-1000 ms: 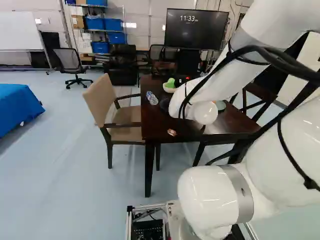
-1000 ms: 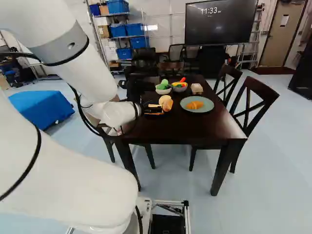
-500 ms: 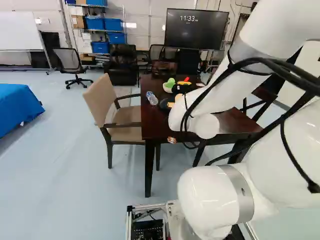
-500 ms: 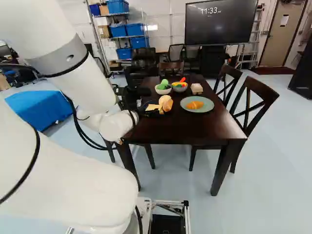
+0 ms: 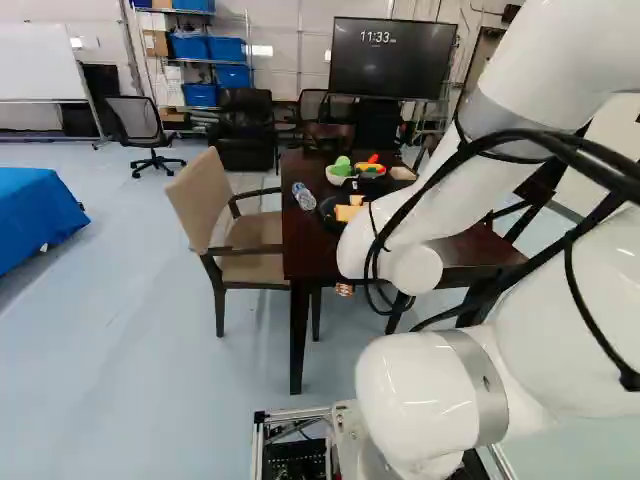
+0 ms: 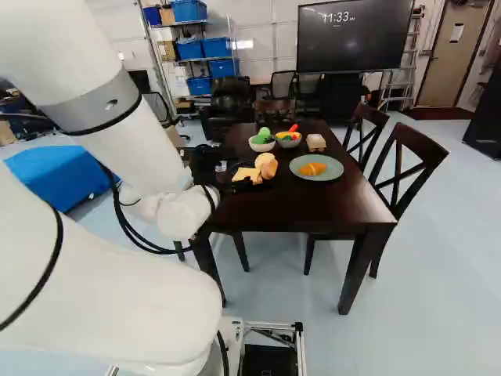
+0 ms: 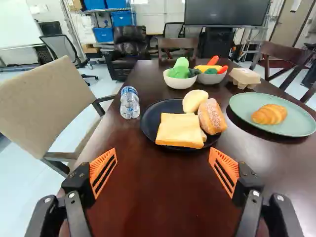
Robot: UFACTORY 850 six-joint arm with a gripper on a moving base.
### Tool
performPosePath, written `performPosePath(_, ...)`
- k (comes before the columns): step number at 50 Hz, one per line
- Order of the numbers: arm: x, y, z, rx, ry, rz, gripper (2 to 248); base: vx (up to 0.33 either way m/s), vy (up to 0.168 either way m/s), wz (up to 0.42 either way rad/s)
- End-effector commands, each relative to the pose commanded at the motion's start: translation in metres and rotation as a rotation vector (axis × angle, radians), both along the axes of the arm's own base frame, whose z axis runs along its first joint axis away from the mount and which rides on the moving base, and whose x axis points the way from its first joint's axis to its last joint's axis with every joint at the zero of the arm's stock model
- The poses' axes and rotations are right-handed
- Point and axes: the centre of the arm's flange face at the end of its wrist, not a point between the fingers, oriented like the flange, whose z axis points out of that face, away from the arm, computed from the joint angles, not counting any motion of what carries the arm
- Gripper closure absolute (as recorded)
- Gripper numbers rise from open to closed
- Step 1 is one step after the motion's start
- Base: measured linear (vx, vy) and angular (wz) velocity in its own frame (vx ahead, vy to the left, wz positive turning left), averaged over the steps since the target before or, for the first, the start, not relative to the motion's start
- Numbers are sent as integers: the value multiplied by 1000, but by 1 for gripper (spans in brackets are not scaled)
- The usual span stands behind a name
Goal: Move the croissant to the empty plate
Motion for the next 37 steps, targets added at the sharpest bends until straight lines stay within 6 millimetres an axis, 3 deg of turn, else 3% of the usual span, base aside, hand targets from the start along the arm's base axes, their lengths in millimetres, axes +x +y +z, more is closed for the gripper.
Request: performPosePath(37, -3, 1, -2, -2, -7, 7, 3, 0, 0, 0)
